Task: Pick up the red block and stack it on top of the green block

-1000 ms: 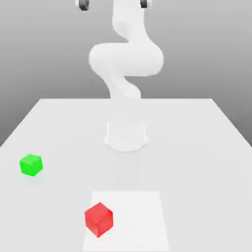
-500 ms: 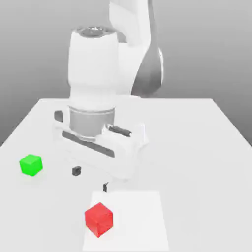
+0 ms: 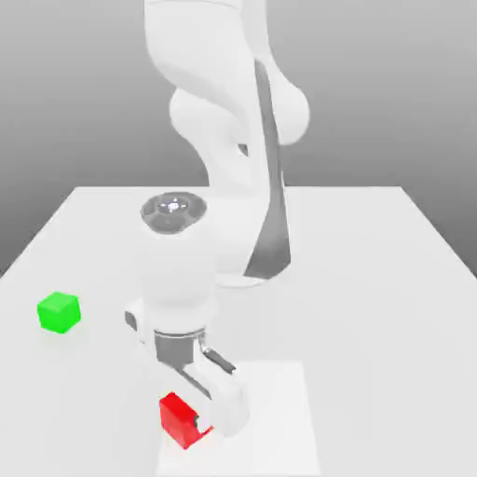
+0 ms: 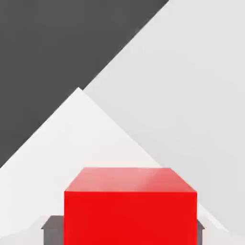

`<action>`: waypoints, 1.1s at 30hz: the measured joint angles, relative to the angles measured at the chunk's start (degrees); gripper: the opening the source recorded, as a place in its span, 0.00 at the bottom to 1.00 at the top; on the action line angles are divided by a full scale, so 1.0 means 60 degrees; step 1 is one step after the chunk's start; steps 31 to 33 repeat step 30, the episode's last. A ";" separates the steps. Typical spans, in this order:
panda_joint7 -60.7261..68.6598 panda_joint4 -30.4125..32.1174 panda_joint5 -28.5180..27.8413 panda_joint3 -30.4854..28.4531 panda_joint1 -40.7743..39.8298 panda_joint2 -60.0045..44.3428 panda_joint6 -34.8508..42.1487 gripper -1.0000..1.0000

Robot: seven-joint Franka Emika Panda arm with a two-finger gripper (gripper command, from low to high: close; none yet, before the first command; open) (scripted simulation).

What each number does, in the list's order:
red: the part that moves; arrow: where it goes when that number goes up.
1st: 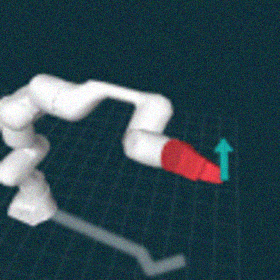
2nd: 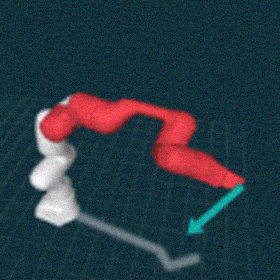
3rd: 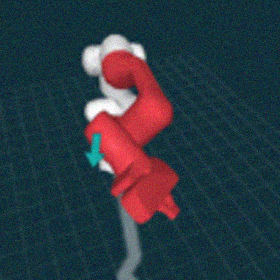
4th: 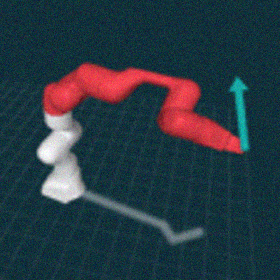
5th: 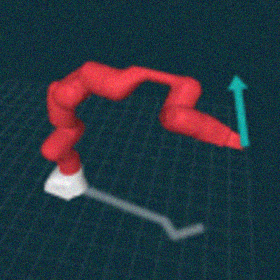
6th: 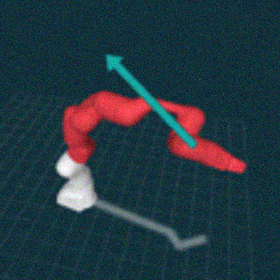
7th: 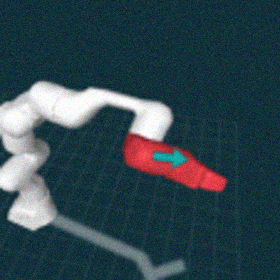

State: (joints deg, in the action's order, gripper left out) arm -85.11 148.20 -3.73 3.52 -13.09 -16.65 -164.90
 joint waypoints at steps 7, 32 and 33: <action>-0.0306 0.0497 0.0340 -0.0379 -0.0700 0.1900 0.1416 0.00; -0.3548 0.2153 0.1286 -0.2637 -0.5665 0.2020 -0.0119 1.00; -0.3548 0.2153 0.1286 -0.2637 -0.5665 0.2020 -0.0119 1.00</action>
